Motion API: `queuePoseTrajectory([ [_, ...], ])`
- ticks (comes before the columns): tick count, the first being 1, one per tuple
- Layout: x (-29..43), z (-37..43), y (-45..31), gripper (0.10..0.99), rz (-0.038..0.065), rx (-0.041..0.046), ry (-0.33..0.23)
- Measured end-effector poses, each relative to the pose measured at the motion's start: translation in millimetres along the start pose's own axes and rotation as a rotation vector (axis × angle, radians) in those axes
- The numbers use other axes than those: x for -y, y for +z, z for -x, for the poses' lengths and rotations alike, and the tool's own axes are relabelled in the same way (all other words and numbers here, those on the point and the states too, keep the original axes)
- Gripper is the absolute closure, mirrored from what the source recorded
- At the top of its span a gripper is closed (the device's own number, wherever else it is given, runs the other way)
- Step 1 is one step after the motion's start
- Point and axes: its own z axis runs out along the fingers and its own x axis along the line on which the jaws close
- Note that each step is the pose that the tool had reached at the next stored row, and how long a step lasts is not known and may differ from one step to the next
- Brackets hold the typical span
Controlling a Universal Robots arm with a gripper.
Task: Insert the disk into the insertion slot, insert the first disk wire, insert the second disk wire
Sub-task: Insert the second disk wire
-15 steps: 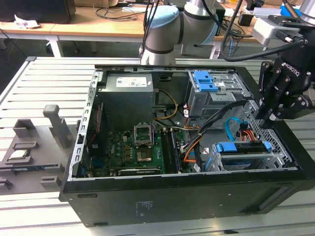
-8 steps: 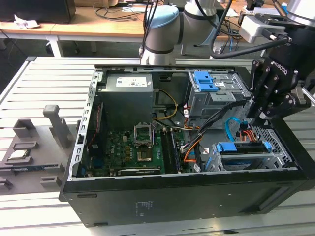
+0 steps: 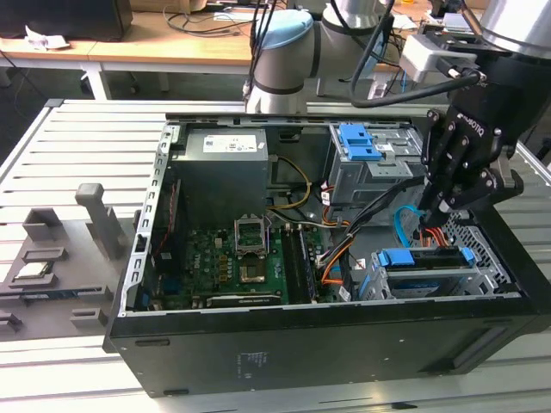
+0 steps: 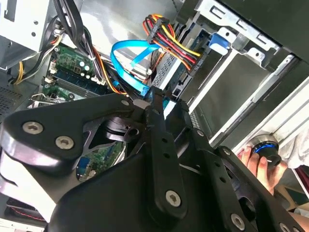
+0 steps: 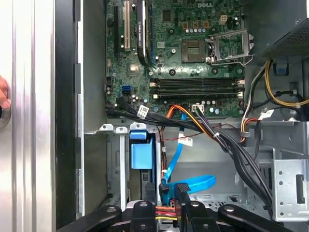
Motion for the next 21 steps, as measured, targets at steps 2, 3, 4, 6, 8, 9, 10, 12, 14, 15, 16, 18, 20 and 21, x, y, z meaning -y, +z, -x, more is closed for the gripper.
queuePoseTrajectory([
  [2,-4.8,0.1,2.5,0.784,0.000,-0.0004,-0.005],
  [3,-4.8,0.1,2.5,0.784,0.000,-0.0003,-0.006],
  [4,-4.8,0.1,2.5,0.784,0.000,-0.0003,-0.006],
  [6,-4.8,0.1,2.6,0.867,-0.001,-0.0004,-0.007],
  [8,-4.8,0.1,2.6,0.925,-0.001,-0.0004,-0.009],
  [9,-4.8,0.1,2.6,0.925,-0.001,-0.0004,-0.009],
  [10,-4.8,0.1,2.5,0.925,-0.001,-0.0005,-0.010],
  [12,-4.8,-1.2,2.6,0.925,-0.001,-0.0006,-0.011],
  [14,-4.7,-5.7,3.0,0.925,-0.001,-0.0008,-0.012],
  [15,-4.7,-6.5,3.1,0.925,-0.001,-0.0008,-0.012],
  [16,-4.6,-7.5,3.2,0.925,-0.001,-0.0009,-0.013],
  [18,-4.6,-10.1,3.5,0.925,-0.001,-0.0012,-0.013],
  [20,-4.5,-12.7,4.1,0.925,-0.001,-0.0015,-0.014],
  [21,-4.4,-13.3,5.0,0.925,-0.001,-0.0014,-0.015],
])
